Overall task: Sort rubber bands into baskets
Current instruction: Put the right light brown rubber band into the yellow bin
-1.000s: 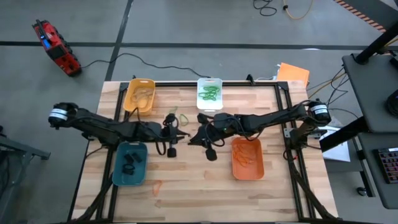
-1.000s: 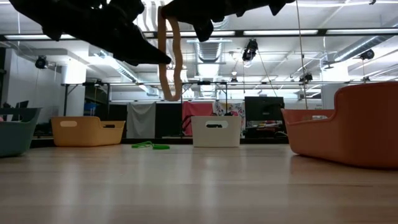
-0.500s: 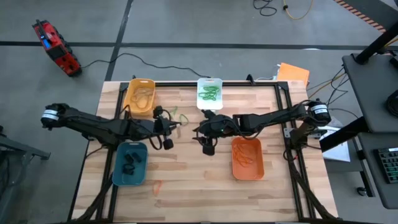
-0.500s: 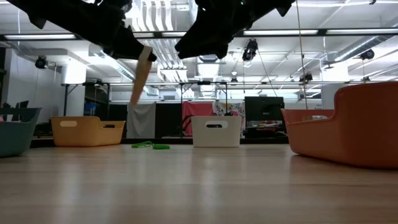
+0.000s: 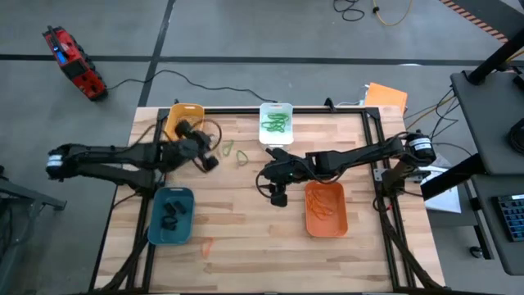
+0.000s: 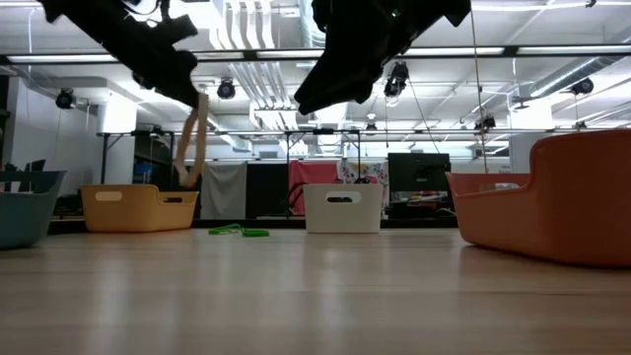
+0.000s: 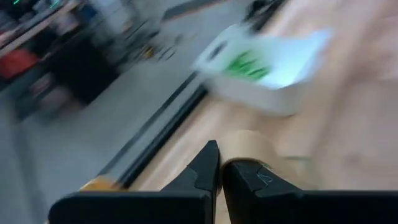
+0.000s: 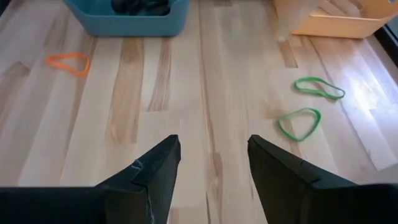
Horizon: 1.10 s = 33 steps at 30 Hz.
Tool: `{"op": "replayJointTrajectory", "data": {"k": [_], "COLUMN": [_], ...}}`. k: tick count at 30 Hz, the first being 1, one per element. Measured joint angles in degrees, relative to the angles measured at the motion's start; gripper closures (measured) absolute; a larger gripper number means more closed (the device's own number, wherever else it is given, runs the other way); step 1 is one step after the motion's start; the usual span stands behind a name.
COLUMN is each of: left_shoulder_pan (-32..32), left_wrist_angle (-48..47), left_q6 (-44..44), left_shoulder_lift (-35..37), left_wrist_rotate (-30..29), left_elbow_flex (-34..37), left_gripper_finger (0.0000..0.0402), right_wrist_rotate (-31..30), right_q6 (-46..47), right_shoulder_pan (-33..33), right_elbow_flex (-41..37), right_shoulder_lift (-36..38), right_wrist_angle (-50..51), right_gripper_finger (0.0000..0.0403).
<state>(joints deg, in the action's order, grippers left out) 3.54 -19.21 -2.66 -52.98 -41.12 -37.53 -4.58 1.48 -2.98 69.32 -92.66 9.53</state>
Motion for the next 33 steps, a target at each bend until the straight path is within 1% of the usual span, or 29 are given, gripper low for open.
{"op": "replayJointTrajectory", "data": {"k": [2,4,6,13,14,17,19,22,24,28,33], "left_shoulder_pan": [4.36,9.27,14.63,30.46,32.36,37.10,39.42,41.53,41.65,41.78,41.84], "left_wrist_angle": [-5.96,-11.41,-15.03,-21.82,-21.83,-21.81,-21.92,-22.43,-22.54,-22.46,-22.57], "left_q6": [-0.62,-0.97,-1.39,-1.01,-0.35,0.92,1.05,1.10,1.55,1.79,2.51], "left_shoulder_lift": [-0.02,-0.48,-1.34,-6.22,-6.96,-9.30,-10.84,-13.06,-14.39,-16.90,-19.47], "left_wrist_rotate": [-2.09,-5.60,-6.79,-5.89,-5.09,-0.26,1.01,1.14,1.08,4.54,4.66], "left_elbow_flex": [-2.36,-4.68,-6.58,-9.97,-10.07,-10.14,-10.02,-9.40,-9.25,-9.17,-9.28], "left_gripper_finger": [0.0402,0.0402,0.0402,0.0402,0.0402,0.0402,0.0402,0.0402,0.0402,0.0402,0.0402], "right_wrist_rotate": [0.00,0.00,0.00,0.01,0.01,0.01,0.00,0.00,0.00,0.00,0.00], "right_q6": [-0.04,-0.07,-0.01,0.58,0.88,1.55,1.56,2.22,2.45,2.57,2.74], "right_shoulder_pan": [0.00,0.00,0.00,0.00,0.00,0.00,0.00,0.00,0.00,0.00,0.00], "right_elbow_flex": [-0.02,-0.04,-0.09,-0.71,-0.89,-1.41,-1.83,-2.27,-2.42,-2.62,-2.64], "right_shoulder_lift": [0.00,0.00,0.00,0.00,0.00,0.00,0.00,0.00,0.00,0.00,0.00], "right_wrist_angle": [0.08,0.07,0.07,0.10,0.10,0.12,0.08,0.10,0.06,0.07,0.04], "right_gripper_finger": [0.0218,0.0218,0.0218,0.0218,0.0218,0.0219,0.0220,0.0220,0.0220,0.0220,0.0220]}}
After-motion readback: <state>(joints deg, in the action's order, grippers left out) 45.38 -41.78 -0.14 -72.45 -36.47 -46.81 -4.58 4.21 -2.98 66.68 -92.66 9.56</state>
